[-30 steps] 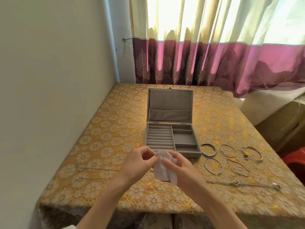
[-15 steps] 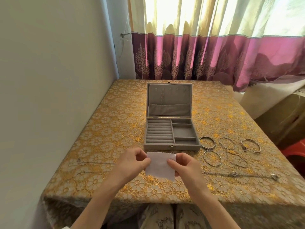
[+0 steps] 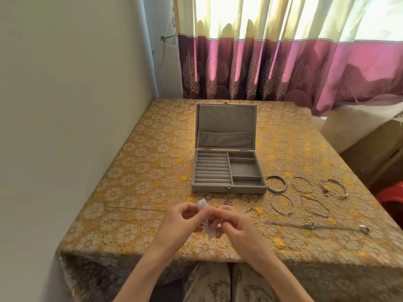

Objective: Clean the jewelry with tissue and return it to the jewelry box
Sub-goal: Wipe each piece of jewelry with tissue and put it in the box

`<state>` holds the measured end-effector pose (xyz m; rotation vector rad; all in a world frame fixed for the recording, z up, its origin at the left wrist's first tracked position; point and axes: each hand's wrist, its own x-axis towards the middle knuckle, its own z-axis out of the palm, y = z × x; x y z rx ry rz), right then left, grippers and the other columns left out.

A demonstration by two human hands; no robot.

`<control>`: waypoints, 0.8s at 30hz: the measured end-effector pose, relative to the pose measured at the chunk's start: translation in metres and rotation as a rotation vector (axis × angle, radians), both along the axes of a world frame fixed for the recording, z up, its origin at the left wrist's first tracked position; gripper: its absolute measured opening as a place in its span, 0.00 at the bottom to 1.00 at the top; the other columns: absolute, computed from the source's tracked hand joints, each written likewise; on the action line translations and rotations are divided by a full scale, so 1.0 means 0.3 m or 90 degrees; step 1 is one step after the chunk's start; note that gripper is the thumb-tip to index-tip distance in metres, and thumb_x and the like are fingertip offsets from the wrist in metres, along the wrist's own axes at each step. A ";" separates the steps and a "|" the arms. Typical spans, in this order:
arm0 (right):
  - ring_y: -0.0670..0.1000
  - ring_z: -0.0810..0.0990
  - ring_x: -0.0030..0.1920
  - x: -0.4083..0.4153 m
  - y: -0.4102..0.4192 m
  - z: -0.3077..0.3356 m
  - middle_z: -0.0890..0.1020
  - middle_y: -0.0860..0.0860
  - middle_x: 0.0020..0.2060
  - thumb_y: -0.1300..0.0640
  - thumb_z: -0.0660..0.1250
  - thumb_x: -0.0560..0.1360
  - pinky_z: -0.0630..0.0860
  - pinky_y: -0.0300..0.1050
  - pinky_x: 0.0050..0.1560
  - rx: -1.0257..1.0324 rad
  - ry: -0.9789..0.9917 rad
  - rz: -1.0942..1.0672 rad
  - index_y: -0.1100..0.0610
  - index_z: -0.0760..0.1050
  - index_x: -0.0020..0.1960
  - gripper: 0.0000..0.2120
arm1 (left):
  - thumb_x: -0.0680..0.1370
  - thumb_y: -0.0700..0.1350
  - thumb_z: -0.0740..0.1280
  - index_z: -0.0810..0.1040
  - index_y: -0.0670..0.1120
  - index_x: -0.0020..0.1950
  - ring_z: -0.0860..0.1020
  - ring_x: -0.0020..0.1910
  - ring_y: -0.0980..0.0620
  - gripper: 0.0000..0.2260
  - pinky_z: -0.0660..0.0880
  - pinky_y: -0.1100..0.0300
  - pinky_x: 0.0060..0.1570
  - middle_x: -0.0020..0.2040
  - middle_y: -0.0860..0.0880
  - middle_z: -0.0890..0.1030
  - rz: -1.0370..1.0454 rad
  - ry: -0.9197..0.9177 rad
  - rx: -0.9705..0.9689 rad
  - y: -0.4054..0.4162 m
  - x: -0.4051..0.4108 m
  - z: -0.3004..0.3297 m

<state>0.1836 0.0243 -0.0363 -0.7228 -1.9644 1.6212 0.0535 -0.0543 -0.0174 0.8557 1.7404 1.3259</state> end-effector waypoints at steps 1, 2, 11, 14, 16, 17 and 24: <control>0.42 0.77 0.40 0.001 -0.002 0.000 0.78 0.50 0.46 0.73 0.56 0.75 0.74 0.37 0.41 0.002 -0.008 0.006 0.48 0.79 0.52 0.23 | 0.73 0.46 0.70 0.80 0.43 0.49 0.83 0.43 0.52 0.09 0.80 0.58 0.45 0.43 0.47 0.84 0.010 -0.006 -0.008 0.000 -0.004 -0.005; 0.40 0.76 0.41 0.003 -0.002 0.000 0.78 0.49 0.46 0.72 0.57 0.75 0.73 0.35 0.41 0.002 -0.013 -0.004 0.47 0.78 0.51 0.22 | 0.75 0.44 0.68 0.80 0.43 0.49 0.83 0.43 0.51 0.06 0.80 0.58 0.45 0.44 0.46 0.84 0.017 -0.022 -0.013 -0.001 -0.008 -0.008; 0.51 0.81 0.42 -0.002 0.003 -0.009 0.84 0.53 0.42 0.53 0.69 0.68 0.76 0.46 0.48 -0.264 -0.009 0.014 0.59 0.80 0.49 0.13 | 0.75 0.41 0.66 0.80 0.40 0.51 0.82 0.44 0.48 0.07 0.79 0.59 0.45 0.44 0.43 0.84 -0.032 -0.110 0.026 -0.041 -0.026 -0.019; 0.52 0.79 0.41 -0.008 0.003 -0.025 0.82 0.55 0.40 0.56 0.70 0.68 0.74 0.46 0.44 -0.279 -0.005 -0.034 0.61 0.80 0.46 0.10 | 0.76 0.41 0.66 0.80 0.41 0.49 0.81 0.39 0.52 0.06 0.77 0.64 0.40 0.41 0.44 0.84 -0.025 -0.053 -0.005 -0.051 -0.039 -0.035; 0.52 0.78 0.39 -0.011 0.004 -0.036 0.82 0.55 0.39 0.59 0.69 0.71 0.72 0.45 0.41 -0.251 -0.020 -0.058 0.59 0.79 0.44 0.04 | 0.76 0.41 0.66 0.80 0.41 0.48 0.81 0.37 0.54 0.05 0.75 0.65 0.38 0.38 0.45 0.83 -0.026 -0.013 -0.027 -0.057 -0.054 -0.048; 0.51 0.77 0.38 -0.012 0.003 -0.040 0.81 0.55 0.38 0.61 0.69 0.72 0.71 0.42 0.38 -0.238 -0.023 -0.061 0.59 0.79 0.44 0.02 | 0.76 0.40 0.66 0.80 0.42 0.47 0.81 0.37 0.55 0.04 0.75 0.65 0.37 0.37 0.46 0.83 -0.025 0.003 -0.034 -0.061 -0.061 -0.054; 0.47 0.77 0.36 -0.020 -0.004 -0.060 0.82 0.54 0.38 0.63 0.65 0.74 0.71 0.38 0.35 -0.179 -0.066 0.001 0.56 0.81 0.49 0.08 | 0.74 0.39 0.69 0.80 0.47 0.44 0.81 0.36 0.58 0.03 0.75 0.69 0.36 0.37 0.51 0.83 -0.060 0.163 0.027 -0.070 -0.049 -0.061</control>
